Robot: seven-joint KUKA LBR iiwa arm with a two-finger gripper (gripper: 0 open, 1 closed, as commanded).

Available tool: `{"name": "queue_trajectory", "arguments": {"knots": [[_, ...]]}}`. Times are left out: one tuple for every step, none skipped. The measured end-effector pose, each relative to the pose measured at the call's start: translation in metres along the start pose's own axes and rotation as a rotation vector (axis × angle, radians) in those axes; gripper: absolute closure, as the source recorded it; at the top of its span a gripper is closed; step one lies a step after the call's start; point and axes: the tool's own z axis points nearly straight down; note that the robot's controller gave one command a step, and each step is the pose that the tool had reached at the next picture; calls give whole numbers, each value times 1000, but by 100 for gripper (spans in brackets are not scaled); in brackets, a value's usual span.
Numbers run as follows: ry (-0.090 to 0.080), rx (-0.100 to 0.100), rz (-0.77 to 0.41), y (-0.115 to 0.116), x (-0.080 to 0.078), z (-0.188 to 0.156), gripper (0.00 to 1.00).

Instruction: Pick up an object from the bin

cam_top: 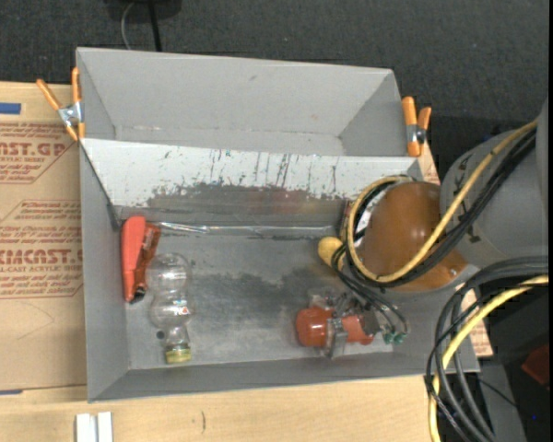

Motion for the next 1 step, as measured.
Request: {"name": "queue_trajectory", "arguments": {"knots": [[-9,2,0,0,-3,-62,100]]}}
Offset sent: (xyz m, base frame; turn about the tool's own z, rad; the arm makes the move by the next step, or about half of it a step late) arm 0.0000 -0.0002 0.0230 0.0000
